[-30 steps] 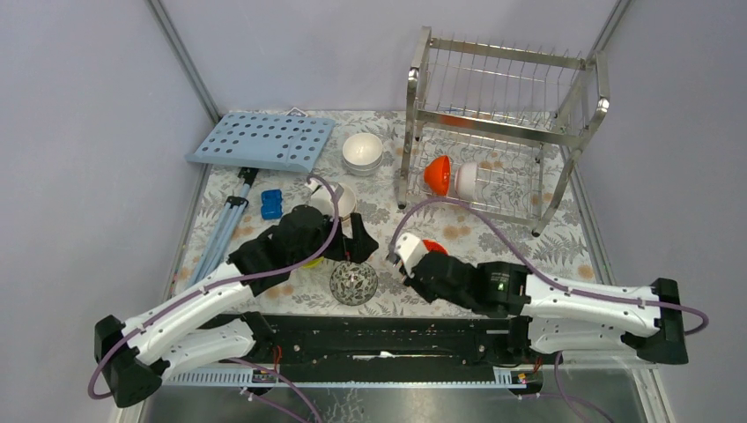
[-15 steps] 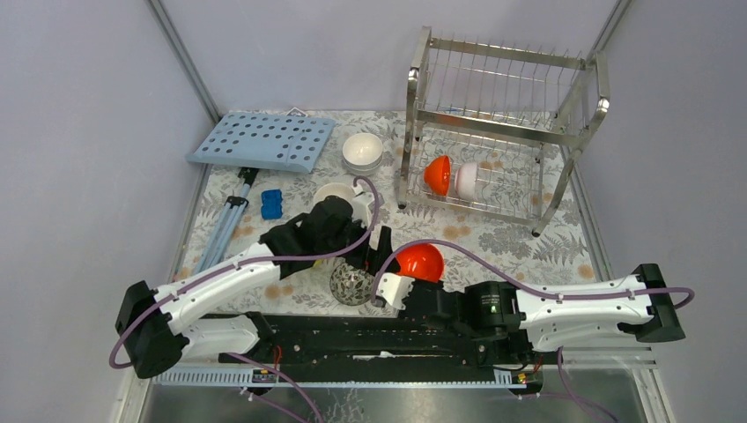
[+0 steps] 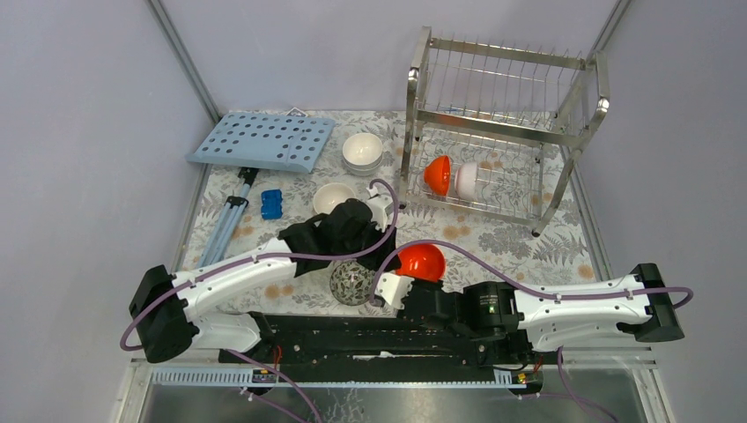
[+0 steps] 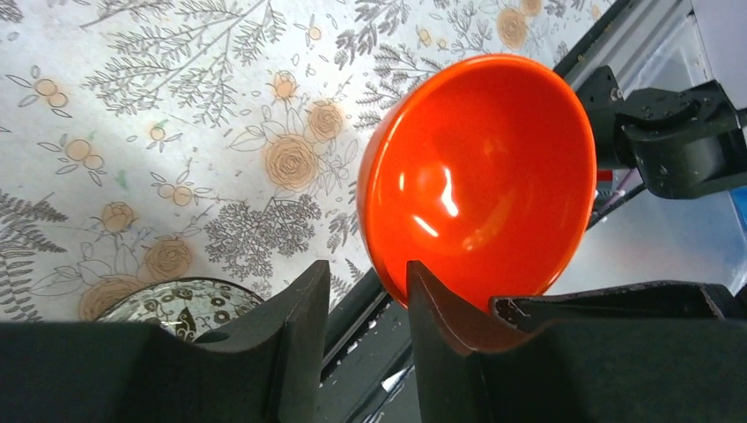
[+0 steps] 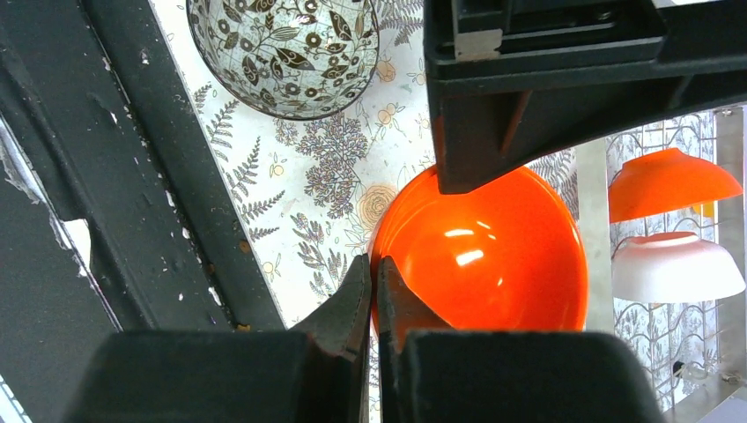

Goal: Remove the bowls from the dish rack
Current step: Place the bowl at the center of the board.

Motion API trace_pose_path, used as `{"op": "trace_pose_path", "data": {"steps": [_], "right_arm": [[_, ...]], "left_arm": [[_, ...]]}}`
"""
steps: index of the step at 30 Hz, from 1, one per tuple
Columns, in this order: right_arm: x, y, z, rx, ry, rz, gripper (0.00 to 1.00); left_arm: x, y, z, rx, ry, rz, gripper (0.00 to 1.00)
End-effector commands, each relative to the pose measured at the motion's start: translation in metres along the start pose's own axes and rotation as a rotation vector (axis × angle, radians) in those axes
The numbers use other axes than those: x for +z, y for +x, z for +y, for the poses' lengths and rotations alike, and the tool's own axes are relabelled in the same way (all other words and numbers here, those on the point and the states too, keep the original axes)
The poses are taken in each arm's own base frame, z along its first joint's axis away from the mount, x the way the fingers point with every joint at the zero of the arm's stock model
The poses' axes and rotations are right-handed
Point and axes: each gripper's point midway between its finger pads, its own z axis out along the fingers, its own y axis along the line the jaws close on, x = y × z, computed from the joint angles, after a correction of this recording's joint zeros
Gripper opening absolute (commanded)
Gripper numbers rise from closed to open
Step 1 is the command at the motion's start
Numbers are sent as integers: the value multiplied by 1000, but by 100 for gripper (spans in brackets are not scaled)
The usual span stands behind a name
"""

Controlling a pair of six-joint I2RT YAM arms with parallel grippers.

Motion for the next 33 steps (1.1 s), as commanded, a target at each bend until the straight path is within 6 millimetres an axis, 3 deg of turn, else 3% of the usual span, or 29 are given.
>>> {"op": "trace_pose_path", "data": {"steps": [1,9,12,18,22,23,25,27,31,33], "right_arm": [[-5,-20,-10,49,42,-65,0],[3,-18,-8,56,64,-63,0],[5,-17,-8,57,72,-63,0],[7,-17,-7,67,80,-65,0],[6,-19,-5,96,67,-80,0],[5,-20,-4,112,63,-87,3],[3,-23,-2,157,42,-104,35],[-1,-26,-3,233,47,-117,60],[-9,-31,-15,423,110,-157,88],[-13,-34,-26,529,163,-191,90]], "left_arm": [[-1,-22,0,5,-46,-68,41],[11,-23,0,-34,-55,-58,47],[13,-22,-1,-36,-52,-51,40],[17,-18,-7,-34,-17,-34,2],[17,-20,-7,-48,-16,-49,0],[17,-21,-4,-53,-30,-62,0],[16,-26,4,-66,-68,-92,0],[15,-32,20,-101,-114,-122,0],[14,-41,65,-207,-209,-171,0],[14,-47,84,-240,-255,-198,0]]}}
